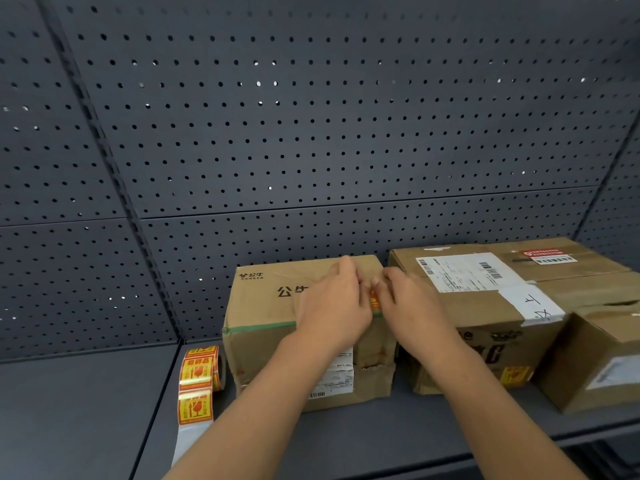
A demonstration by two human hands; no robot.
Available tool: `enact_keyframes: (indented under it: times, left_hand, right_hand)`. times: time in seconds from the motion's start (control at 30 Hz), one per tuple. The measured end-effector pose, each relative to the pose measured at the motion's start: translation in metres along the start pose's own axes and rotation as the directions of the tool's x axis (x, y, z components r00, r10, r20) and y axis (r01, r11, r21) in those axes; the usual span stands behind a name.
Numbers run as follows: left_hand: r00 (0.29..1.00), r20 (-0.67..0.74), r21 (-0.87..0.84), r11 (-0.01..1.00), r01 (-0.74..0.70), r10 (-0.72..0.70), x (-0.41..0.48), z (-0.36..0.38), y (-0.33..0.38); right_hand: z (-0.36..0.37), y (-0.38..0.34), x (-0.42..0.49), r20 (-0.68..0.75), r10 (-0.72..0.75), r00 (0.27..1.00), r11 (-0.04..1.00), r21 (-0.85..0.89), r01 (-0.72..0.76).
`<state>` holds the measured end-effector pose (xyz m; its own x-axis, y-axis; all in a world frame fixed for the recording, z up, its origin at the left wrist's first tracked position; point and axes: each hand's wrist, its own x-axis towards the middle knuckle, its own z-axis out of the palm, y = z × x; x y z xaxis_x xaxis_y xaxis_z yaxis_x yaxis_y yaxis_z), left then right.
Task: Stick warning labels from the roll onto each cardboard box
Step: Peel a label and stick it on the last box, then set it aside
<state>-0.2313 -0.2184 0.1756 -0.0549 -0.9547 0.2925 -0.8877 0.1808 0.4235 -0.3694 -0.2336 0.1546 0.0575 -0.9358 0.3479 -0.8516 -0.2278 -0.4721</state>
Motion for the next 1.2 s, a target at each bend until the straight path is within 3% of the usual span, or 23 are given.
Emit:
enact_keyframes:
  times: [0.23, 0.4, 0.53, 0.67, 0.77, 0.87, 1.03, 1.1, 1.2]
  left_hand:
    - [0.999, 0.033, -0.089, 0.996, -0.012, 0.015, 0.000, -0.002, 0.000]
    - [0.998, 0.038, -0.156, 0.987, -0.048, 0.054, -0.005, -0.015, 0.002]
    - [0.990, -0.137, -0.355, 0.935, -0.021, -0.030, -0.016, -0.039, -0.016]
    - [0.947, -0.288, -0.218, 0.973, 0.077, -0.139, -0.036, -0.056, -0.061]
    - [0.928, -0.189, -0.245, 0.931, 0.271, -0.321, -0.044, -0.061, -0.088]
    - [0.906, -0.191, -0.292, 0.903, 0.315, -0.378, -0.046, -0.064, -0.104]
    - [0.857, 0.048, -0.626, 0.653, 0.426, -0.514, -0.050, -0.064, -0.113]
    - [0.866, 0.070, -0.690, 0.603, 0.401, -0.495, -0.054, -0.060, -0.114]
    - [0.880, 0.035, -0.707, 0.611, 0.357, -0.473, -0.058, -0.054, -0.116]
  right_hand:
    - [-0.001, -0.007, 0.001, 0.061, 0.057, 0.997, 0.998, -0.039, -0.054]
    - [-0.003, -0.003, -0.005, 0.001, 0.100, 0.995, 0.986, 0.134, -0.099]
    - [-0.007, -0.005, -0.017, -0.093, 0.076, 0.993, 0.972, 0.229, -0.053]
    - [-0.007, -0.005, -0.027, -0.151, 0.125, 0.981, 0.919, 0.391, -0.057]
    - [-0.003, -0.004, -0.030, -0.126, 0.175, 0.976, 0.861, 0.500, -0.090]
    - [0.002, -0.006, -0.031, -0.041, 0.217, 0.975, 0.791, 0.593, -0.151]
    - [0.014, -0.013, -0.034, 0.096, 0.244, 0.965, 0.634, 0.737, -0.233]
    - [0.022, -0.014, -0.036, 0.133, 0.272, 0.953, 0.562, 0.782, -0.270]
    - [0.029, -0.015, -0.037, 0.118, 0.274, 0.954, 0.533, 0.808, -0.253]
